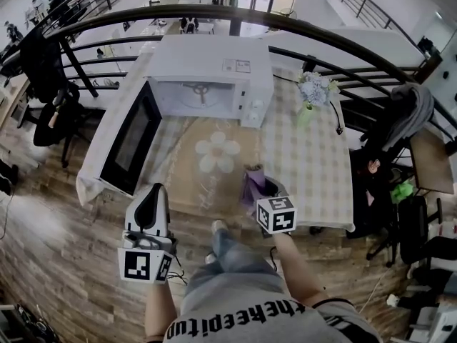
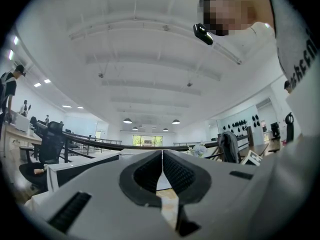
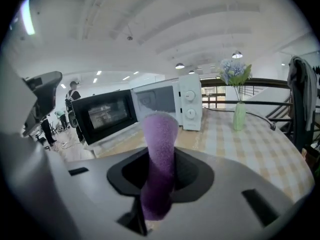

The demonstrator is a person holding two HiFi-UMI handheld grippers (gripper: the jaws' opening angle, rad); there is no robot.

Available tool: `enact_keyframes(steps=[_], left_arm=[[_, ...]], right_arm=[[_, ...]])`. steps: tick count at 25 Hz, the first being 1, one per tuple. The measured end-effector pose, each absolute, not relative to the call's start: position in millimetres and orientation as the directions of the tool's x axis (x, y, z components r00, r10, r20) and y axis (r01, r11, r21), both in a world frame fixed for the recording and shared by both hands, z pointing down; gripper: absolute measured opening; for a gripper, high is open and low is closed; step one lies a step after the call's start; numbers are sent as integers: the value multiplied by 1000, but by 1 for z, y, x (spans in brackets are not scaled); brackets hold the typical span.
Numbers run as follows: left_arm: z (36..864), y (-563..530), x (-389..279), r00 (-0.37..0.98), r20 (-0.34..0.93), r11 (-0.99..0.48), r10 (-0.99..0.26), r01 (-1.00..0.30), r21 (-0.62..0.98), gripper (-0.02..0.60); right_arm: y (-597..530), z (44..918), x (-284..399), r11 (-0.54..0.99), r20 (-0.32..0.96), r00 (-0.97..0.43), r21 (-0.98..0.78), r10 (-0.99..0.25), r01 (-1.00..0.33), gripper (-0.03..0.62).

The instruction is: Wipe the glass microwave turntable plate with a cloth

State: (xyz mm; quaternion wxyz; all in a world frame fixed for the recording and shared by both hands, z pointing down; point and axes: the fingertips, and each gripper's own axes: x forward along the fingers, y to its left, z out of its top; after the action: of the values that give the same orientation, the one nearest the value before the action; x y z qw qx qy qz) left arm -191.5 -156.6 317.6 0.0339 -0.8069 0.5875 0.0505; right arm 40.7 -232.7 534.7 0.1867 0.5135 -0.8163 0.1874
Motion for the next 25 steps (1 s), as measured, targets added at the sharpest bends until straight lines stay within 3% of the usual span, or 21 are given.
enact_keyframes(steps=[25], left_arm=[[300,-145,-198,272,-153,-272,-950,-962,-18,11]], right_arm=[[-209,392,31,453,196,-435,58,-879,-889,110]])
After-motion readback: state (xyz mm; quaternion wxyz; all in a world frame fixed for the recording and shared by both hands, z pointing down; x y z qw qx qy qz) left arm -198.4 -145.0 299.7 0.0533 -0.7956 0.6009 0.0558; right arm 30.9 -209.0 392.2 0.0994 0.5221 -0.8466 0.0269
